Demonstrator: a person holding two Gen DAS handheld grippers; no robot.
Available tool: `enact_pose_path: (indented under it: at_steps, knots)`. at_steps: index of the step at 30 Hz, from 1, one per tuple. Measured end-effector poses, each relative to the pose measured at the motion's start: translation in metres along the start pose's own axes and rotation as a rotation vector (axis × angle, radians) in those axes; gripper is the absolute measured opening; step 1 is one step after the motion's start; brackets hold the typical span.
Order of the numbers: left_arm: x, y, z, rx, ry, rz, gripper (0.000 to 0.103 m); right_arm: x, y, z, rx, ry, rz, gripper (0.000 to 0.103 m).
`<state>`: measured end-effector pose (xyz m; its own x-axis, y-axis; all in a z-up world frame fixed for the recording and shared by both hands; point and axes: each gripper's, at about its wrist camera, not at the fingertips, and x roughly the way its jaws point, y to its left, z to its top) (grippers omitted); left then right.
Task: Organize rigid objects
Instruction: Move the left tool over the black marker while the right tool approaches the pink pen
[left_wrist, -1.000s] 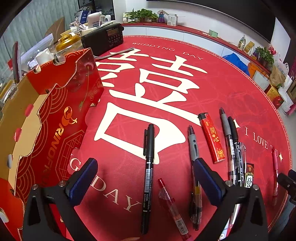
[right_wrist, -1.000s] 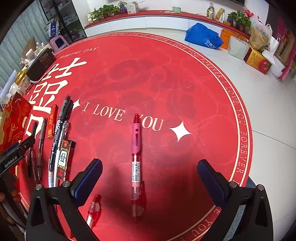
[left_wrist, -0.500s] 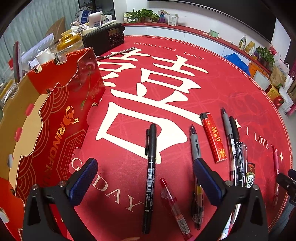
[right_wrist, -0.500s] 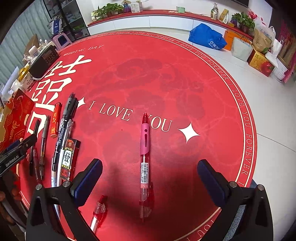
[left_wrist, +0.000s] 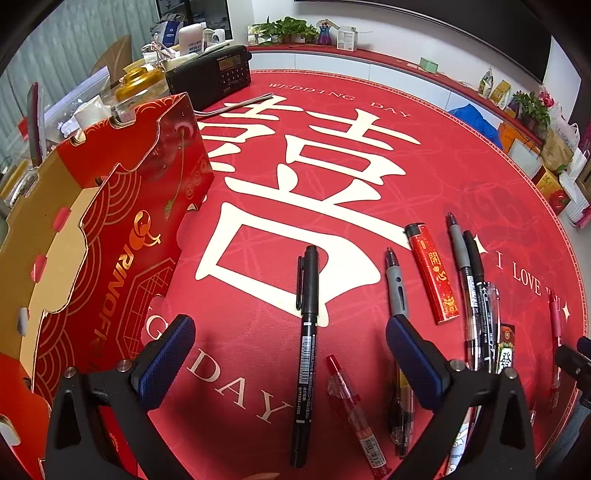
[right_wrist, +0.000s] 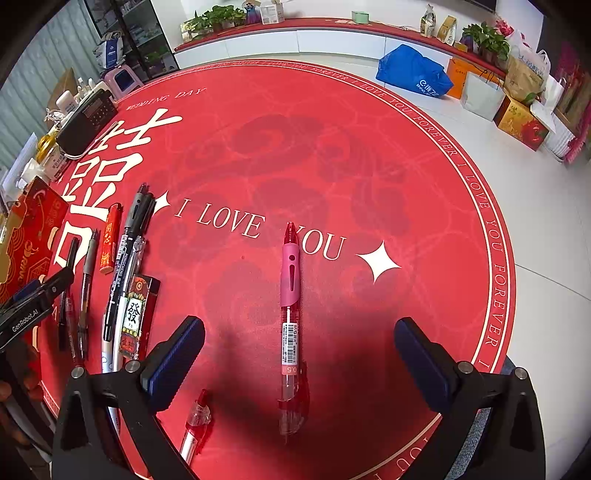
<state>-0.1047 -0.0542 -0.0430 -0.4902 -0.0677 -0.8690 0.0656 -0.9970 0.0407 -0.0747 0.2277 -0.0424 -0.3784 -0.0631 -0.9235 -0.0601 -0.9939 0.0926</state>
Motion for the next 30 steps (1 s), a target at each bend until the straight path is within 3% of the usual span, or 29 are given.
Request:
enact_pose_path:
  at_steps: [23, 30]
  knots:
    - [0.009, 0.001, -0.003, 0.004, 0.017, 0.011, 0.103, 0.009, 0.002, -0.001, -0.005, 0.021, -0.016, 0.103]
    - [0.017, 0.003, -0.007, 0.000, 0.009, -0.006, 0.103, 0.019, 0.008, 0.001, -0.042, 0.021, -0.081, 0.103]
